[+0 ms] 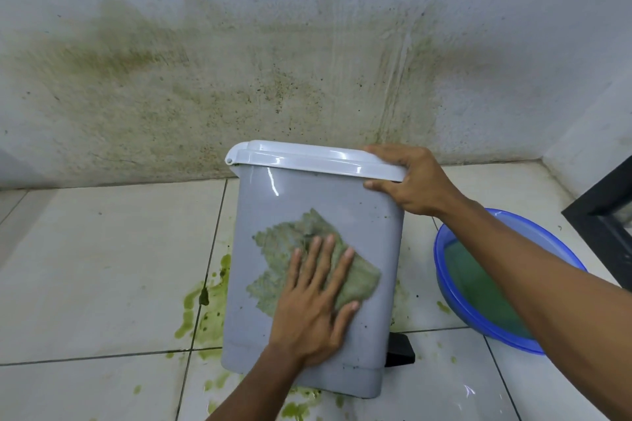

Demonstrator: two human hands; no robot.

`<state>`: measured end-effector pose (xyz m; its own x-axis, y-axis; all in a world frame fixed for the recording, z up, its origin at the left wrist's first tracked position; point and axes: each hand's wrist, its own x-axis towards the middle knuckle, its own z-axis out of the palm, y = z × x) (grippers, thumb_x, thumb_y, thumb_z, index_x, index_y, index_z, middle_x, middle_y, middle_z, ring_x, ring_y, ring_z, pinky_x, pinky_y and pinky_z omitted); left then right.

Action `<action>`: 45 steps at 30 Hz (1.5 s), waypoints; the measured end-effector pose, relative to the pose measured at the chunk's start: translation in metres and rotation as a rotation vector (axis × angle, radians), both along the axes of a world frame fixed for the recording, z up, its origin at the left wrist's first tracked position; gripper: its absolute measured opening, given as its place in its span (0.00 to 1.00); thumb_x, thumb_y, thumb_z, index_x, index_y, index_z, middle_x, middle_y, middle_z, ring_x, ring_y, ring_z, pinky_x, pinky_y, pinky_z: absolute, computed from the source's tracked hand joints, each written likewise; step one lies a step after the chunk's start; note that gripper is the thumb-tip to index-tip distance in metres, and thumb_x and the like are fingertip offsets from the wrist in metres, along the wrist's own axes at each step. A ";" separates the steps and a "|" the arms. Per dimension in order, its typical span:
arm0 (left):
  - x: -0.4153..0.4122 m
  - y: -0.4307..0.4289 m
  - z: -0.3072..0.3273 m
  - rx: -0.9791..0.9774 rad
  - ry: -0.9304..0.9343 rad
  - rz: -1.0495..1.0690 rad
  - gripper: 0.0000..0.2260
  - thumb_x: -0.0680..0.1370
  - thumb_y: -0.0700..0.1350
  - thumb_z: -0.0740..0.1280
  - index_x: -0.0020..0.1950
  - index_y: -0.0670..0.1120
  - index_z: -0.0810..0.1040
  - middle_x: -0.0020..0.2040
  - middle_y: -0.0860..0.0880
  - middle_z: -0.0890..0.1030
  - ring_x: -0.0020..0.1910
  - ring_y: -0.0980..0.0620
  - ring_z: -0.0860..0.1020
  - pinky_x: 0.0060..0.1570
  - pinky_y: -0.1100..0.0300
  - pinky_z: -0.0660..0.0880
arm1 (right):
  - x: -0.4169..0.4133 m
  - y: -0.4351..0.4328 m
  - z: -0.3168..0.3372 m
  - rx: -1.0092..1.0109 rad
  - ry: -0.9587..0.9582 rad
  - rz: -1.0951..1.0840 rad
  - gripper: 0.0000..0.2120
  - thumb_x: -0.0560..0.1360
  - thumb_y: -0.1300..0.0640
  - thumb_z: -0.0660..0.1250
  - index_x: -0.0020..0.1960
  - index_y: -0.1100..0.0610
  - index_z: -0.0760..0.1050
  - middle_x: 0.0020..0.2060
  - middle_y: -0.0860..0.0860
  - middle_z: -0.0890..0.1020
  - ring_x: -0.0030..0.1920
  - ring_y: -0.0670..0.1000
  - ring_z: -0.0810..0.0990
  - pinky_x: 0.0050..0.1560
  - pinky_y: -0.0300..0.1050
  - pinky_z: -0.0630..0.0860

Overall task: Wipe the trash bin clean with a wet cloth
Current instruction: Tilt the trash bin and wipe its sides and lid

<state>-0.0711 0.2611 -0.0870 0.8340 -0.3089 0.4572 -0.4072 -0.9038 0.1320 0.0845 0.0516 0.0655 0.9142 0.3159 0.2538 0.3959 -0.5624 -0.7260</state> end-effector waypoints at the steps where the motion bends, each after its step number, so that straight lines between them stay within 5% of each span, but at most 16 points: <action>1: -0.004 0.012 -0.003 0.003 -0.006 0.020 0.33 0.84 0.63 0.53 0.85 0.49 0.52 0.86 0.43 0.50 0.84 0.41 0.51 0.80 0.37 0.50 | 0.000 0.001 0.000 -0.001 0.004 0.003 0.28 0.68 0.56 0.80 0.67 0.55 0.78 0.63 0.49 0.80 0.63 0.47 0.78 0.69 0.47 0.72; 7: 0.057 0.016 0.051 -0.288 0.006 0.401 0.39 0.82 0.62 0.54 0.85 0.42 0.43 0.85 0.42 0.46 0.84 0.42 0.43 0.82 0.44 0.39 | 0.000 0.006 0.001 0.009 -0.021 -0.006 0.28 0.68 0.57 0.80 0.66 0.56 0.78 0.63 0.50 0.80 0.64 0.49 0.78 0.69 0.48 0.72; 14: 0.050 -0.022 0.050 -0.080 -0.039 0.039 0.35 0.83 0.60 0.56 0.85 0.42 0.53 0.85 0.44 0.51 0.85 0.44 0.48 0.82 0.44 0.47 | -0.006 0.000 -0.001 0.031 -0.052 0.001 0.28 0.67 0.59 0.80 0.66 0.57 0.79 0.62 0.52 0.81 0.62 0.51 0.79 0.68 0.48 0.73; 21: 0.074 0.000 0.071 -0.318 0.059 0.456 0.40 0.82 0.63 0.54 0.85 0.42 0.43 0.85 0.41 0.42 0.84 0.44 0.38 0.81 0.45 0.38 | -0.006 0.005 0.002 0.023 -0.042 -0.003 0.27 0.67 0.59 0.80 0.65 0.55 0.79 0.62 0.50 0.81 0.62 0.47 0.78 0.68 0.40 0.71; 27: 0.034 -0.014 0.034 -0.055 0.003 -0.016 0.34 0.84 0.61 0.52 0.85 0.45 0.50 0.86 0.44 0.48 0.85 0.43 0.48 0.81 0.40 0.47 | -0.009 -0.005 -0.003 0.021 -0.049 -0.024 0.27 0.67 0.59 0.81 0.65 0.57 0.79 0.63 0.50 0.81 0.63 0.46 0.78 0.68 0.38 0.70; 30: 0.037 0.027 0.031 -0.071 -0.007 0.103 0.33 0.83 0.63 0.51 0.85 0.50 0.53 0.86 0.43 0.49 0.85 0.43 0.48 0.81 0.41 0.46 | -0.010 -0.002 -0.002 0.022 -0.020 -0.024 0.27 0.68 0.58 0.80 0.66 0.55 0.79 0.63 0.49 0.80 0.64 0.47 0.78 0.69 0.40 0.70; 35: 0.067 0.026 0.058 -0.295 0.037 0.489 0.36 0.83 0.61 0.50 0.85 0.44 0.45 0.86 0.42 0.44 0.84 0.44 0.41 0.81 0.42 0.41 | -0.008 0.011 0.004 0.030 -0.022 -0.019 0.27 0.68 0.59 0.80 0.66 0.55 0.79 0.62 0.49 0.81 0.64 0.47 0.78 0.70 0.44 0.71; 41: 0.037 -0.038 0.038 -0.084 -0.037 0.012 0.34 0.83 0.58 0.55 0.85 0.43 0.52 0.85 0.43 0.50 0.85 0.42 0.48 0.81 0.41 0.48 | -0.011 0.004 0.005 0.021 -0.041 -0.013 0.26 0.68 0.60 0.80 0.65 0.59 0.79 0.62 0.52 0.81 0.63 0.49 0.79 0.67 0.40 0.71; 45: 0.046 -0.037 0.050 -0.259 0.026 0.266 0.37 0.82 0.58 0.56 0.85 0.42 0.47 0.85 0.43 0.47 0.85 0.44 0.44 0.82 0.46 0.41 | -0.013 0.004 0.004 0.017 -0.042 -0.015 0.26 0.68 0.60 0.80 0.65 0.58 0.79 0.63 0.52 0.81 0.63 0.49 0.79 0.67 0.41 0.72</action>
